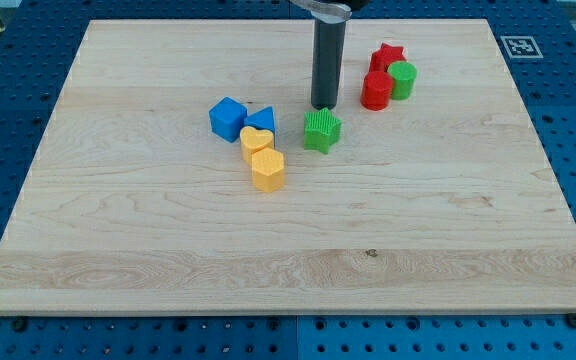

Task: Move the green star towards the blue triangle

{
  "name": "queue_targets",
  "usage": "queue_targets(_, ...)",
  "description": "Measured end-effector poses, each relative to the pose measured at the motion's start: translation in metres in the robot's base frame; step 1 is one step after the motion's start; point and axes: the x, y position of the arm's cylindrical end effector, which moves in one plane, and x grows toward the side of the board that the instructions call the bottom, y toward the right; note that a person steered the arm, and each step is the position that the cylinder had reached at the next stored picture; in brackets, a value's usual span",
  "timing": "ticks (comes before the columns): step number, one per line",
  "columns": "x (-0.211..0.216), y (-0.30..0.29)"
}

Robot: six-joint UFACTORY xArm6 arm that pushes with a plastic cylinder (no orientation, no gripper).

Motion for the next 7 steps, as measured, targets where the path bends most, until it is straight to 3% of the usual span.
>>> queue_targets(7,0.04,0.031)
